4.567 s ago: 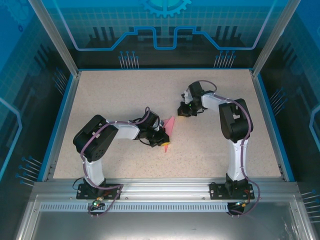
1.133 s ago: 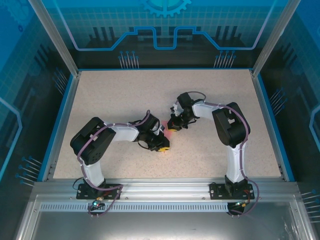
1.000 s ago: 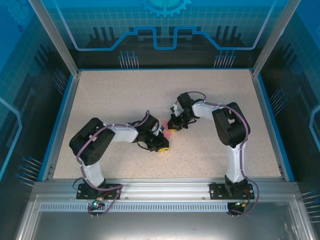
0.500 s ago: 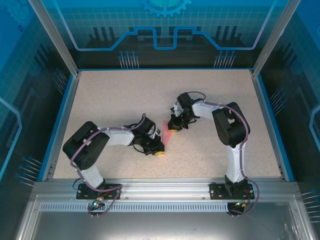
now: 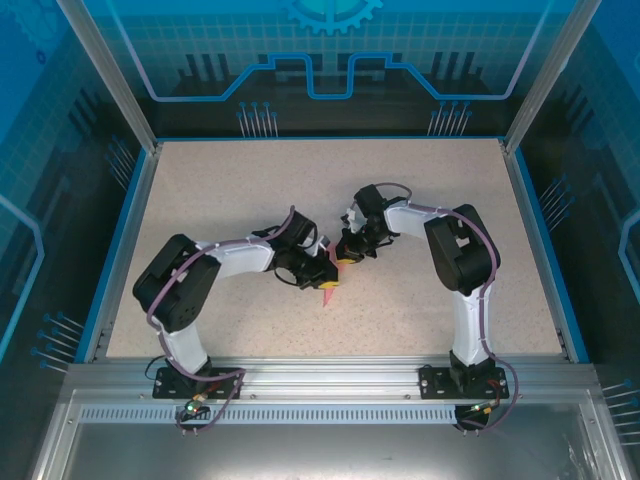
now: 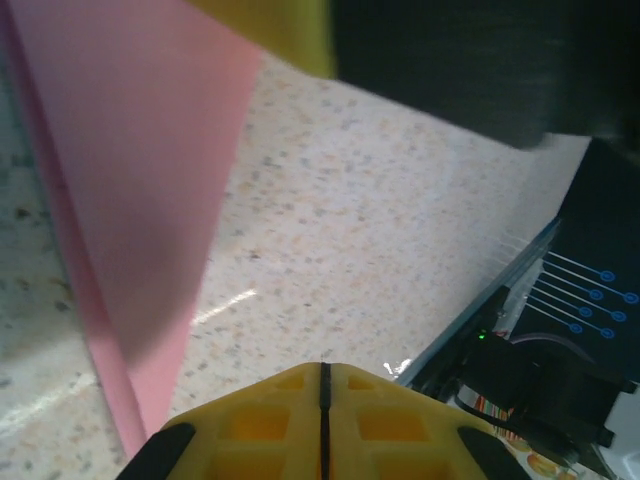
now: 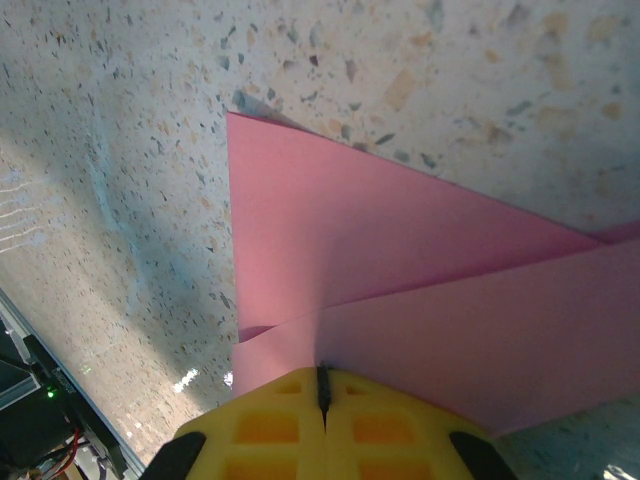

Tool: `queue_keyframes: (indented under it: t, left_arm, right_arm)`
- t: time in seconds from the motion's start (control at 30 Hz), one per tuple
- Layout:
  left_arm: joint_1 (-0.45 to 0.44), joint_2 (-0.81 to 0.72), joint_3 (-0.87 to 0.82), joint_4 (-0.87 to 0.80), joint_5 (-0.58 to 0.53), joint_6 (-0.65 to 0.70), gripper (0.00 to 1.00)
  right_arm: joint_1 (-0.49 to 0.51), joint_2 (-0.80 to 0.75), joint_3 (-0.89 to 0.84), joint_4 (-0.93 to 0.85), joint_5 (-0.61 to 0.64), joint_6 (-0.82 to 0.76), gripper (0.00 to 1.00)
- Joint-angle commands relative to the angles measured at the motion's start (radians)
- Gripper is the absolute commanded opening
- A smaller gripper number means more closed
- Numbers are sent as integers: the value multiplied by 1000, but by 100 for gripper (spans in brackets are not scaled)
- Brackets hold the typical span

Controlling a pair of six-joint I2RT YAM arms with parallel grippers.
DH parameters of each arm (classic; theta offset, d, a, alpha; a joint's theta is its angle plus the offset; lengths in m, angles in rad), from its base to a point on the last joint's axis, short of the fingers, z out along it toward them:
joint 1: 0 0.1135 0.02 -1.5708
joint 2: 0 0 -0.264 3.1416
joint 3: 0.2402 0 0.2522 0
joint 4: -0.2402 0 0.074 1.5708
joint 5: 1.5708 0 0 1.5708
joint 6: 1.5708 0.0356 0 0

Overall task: Fold a paper plane with a square sheet of paper (fold left side to right side)
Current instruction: Fold the wing for the fifth time at the center of the table.

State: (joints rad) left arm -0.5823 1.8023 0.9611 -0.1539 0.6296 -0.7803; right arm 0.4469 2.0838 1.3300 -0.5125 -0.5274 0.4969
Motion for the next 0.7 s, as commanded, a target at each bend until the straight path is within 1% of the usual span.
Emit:
queue_keyframes:
  t: [0.0, 0.23, 0.67]
  left_arm:
    - [-3, 50, 12, -38, 41, 35, 9]
    - [-15, 58, -29, -83, 26, 67, 9]
    - [-17, -22, -181, -114, 21, 69, 8]
  right_arm:
    - [-7, 47, -6, -44, 104, -5, 3]
    - [-8, 50, -8, -52, 115, -5, 3]
    - [-10, 48, -4, -64, 124, -10, 3]
